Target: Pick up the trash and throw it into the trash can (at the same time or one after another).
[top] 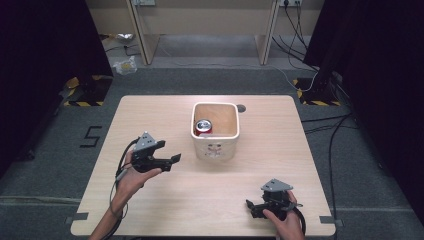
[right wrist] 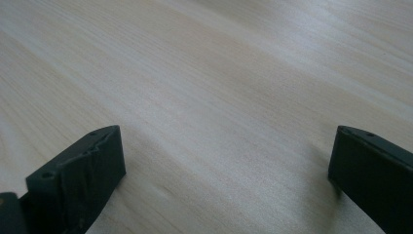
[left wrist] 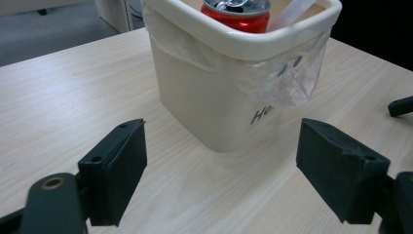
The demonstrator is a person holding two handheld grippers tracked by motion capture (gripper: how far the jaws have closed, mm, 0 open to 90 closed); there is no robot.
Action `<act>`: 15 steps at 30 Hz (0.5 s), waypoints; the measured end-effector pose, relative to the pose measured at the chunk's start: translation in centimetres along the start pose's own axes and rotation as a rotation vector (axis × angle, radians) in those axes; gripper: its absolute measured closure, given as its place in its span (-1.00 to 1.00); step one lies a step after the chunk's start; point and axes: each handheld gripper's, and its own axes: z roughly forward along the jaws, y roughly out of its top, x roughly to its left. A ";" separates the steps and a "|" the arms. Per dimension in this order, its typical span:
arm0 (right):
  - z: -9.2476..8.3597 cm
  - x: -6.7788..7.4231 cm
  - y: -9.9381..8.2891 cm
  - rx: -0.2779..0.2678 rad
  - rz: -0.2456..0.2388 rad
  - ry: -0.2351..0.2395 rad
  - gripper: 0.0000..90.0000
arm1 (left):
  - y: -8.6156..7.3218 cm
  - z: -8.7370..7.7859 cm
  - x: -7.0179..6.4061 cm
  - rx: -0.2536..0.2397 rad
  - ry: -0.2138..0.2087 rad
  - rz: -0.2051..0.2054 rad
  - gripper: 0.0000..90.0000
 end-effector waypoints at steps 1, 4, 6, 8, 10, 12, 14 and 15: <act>0.0 0.0 0.0 0.000 0.000 0.000 -0.99 | -0.1 0.0 0.0 0.000 0.001 0.002 -0.59; 0.0 0.0 0.0 0.000 0.000 0.000 -0.99 | -0.5 0.0 -0.1 0.004 -0.001 0.003 -0.59; 0.0 0.0 0.0 0.000 0.000 0.000 -0.99 | -0.6 0.0 -0.2 0.006 -0.001 0.004 -0.59; 0.0 0.0 0.0 0.000 0.000 0.000 -0.99 | -0.8 0.0 -0.2 0.007 -0.002 0.002 -0.59; 0.0 0.0 0.0 0.000 0.000 0.000 -0.99 | -1.0 0.1 -0.2 0.010 -0.003 0.004 -0.59; 0.0 0.0 0.0 0.000 0.000 0.000 -0.99 | -1.1 0.1 -0.3 0.013 -0.004 0.005 -0.59; 0.0 0.0 0.0 0.000 0.000 0.000 -0.99 | -1.3 0.1 -0.4 0.015 -0.003 0.007 -0.59; 0.0 0.0 0.0 0.000 0.000 0.000 -0.99 | -1.3 0.1 -0.4 0.017 -0.003 0.008 -0.59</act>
